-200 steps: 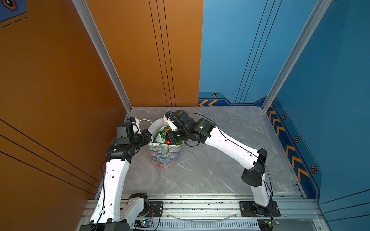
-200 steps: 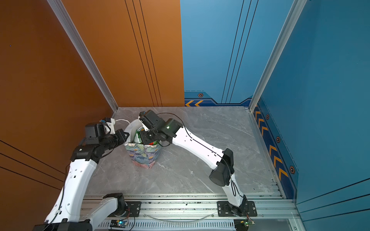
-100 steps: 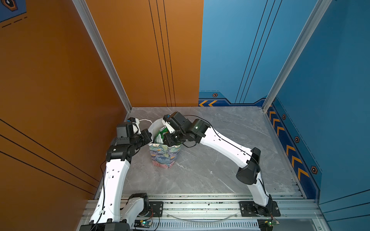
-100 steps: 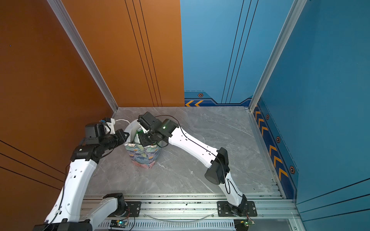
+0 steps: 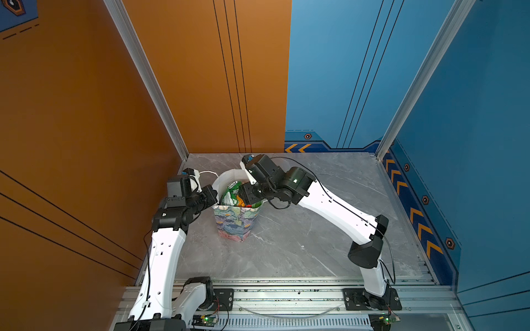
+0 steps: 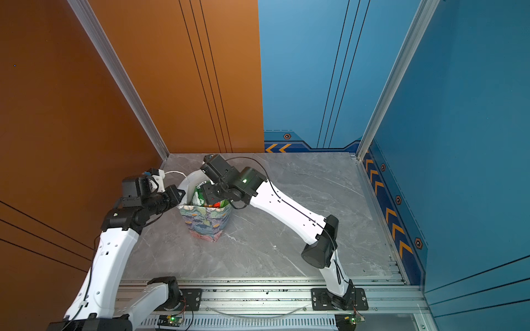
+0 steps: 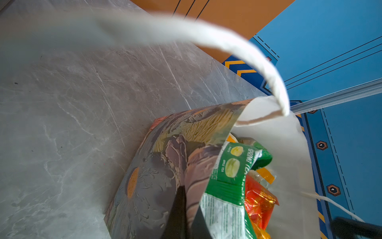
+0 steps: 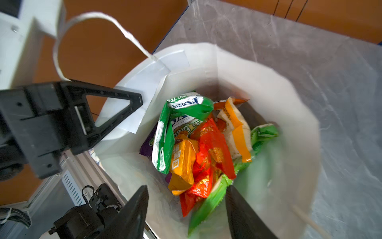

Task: Place the snacks into the paper bag
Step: Place the snack in the paper bag, then pick up the paper bag from the middle-left of the table.

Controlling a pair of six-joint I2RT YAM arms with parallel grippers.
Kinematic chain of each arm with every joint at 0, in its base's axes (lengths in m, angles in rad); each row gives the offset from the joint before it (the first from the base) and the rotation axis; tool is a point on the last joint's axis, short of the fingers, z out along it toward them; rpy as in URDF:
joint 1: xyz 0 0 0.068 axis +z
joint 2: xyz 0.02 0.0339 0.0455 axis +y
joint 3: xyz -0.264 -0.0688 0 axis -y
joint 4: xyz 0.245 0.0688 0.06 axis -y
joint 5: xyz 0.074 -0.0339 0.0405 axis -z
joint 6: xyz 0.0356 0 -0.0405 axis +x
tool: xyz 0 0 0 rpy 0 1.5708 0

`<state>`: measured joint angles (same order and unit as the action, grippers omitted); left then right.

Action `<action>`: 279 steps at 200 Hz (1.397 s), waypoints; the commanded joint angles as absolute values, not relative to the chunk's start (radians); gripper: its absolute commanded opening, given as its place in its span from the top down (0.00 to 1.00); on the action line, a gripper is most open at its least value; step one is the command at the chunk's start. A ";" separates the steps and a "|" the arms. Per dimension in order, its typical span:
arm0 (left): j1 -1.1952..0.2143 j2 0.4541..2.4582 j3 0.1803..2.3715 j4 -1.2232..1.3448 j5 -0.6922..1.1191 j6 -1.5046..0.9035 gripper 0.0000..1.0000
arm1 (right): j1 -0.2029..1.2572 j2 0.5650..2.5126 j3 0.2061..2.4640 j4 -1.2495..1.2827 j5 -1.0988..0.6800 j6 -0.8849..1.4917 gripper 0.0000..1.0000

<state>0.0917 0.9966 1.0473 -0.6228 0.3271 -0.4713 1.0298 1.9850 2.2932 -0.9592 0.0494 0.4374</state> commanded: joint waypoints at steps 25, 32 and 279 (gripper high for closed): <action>0.101 0.983 1.043 -0.550 0.374 -0.477 0.94 | 1.030 1.829 2.128 -0.840 0.178 0.501 0.39; 0.100 0.984 1.043 -0.551 0.374 -0.478 0.94 | 1.027 1.815 2.110 -0.838 0.202 0.511 0.40; 0.102 0.981 1.045 -0.550 0.380 -0.478 0.94 | 0.941 1.859 1.891 -0.784 0.116 0.677 0.59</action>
<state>0.0925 0.9966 1.0473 -0.6228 0.3344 -0.4717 0.9478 1.8488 1.8652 -0.7864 0.1444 0.6731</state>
